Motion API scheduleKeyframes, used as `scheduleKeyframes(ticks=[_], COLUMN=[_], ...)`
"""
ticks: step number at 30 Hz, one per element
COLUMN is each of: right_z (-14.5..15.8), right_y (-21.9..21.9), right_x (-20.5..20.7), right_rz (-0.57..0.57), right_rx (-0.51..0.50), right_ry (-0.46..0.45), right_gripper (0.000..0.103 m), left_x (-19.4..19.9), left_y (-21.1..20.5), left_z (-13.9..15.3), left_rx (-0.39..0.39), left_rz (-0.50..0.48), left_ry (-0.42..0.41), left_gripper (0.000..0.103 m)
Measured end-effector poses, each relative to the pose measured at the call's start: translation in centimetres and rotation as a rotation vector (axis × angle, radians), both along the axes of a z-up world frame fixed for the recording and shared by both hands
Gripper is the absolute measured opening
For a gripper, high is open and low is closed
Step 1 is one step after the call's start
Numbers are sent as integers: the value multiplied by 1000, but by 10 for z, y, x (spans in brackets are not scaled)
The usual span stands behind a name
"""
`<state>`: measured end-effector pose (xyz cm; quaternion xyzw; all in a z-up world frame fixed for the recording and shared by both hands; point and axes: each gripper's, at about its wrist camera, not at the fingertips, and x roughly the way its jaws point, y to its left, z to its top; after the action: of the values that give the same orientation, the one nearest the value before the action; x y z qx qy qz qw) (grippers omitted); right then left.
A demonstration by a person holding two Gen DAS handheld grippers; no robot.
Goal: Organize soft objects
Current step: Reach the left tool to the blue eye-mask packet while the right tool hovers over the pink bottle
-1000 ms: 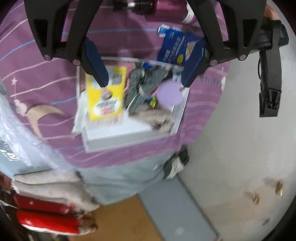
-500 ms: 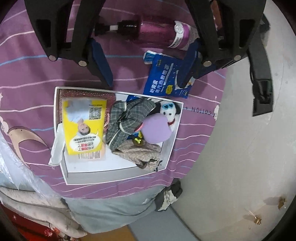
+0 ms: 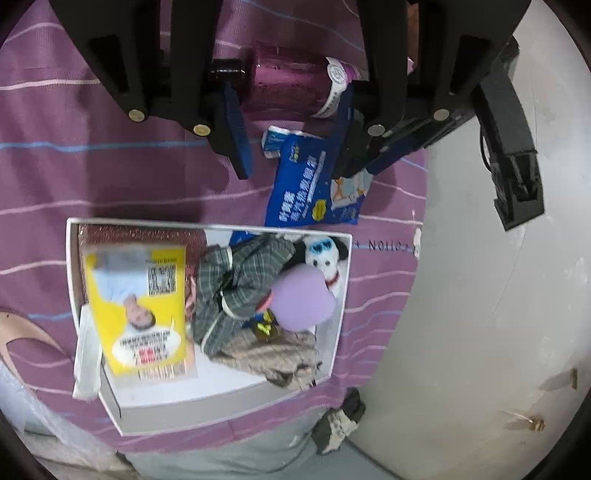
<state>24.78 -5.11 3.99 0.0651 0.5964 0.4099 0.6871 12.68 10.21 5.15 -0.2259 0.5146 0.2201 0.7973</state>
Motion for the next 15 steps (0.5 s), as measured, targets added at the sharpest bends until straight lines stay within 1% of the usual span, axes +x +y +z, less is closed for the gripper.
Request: scheduleKeyframes(ticks=[2,4,6,7,9,11,13,15], right_z=[-7,-15,-21,-25,-31,-40,-46,-53], right_y=[1,3,4,3,4,6,8,12], right_x=[1,1,2,3,5,7,7,7], right_rz=[18,45,57,58,57,63,75,87], right_rx=[-9,-15,-23,-30,-37,-22,-4,6], right_ry=[35,66,88,97,122,161,200,230], right_gripper=[41,41,40,37,35,33,28,27], left_x=[0,-1,-2,-2,-1,0,1,1], left_y=[2,6,9,10,9,8,7,8], left_z=[-3,-8,-13,-15,-17,-20,-22,-23], left_rx=[-15,-43,-70,-75,-77,-73,-66,-68], left_rz=[1,3,6,8,6,1,-2,-2], left_ry=[7,17,28,32,44,65,79,86], left_gripper=[45,34,30,29,28,28,28,28])
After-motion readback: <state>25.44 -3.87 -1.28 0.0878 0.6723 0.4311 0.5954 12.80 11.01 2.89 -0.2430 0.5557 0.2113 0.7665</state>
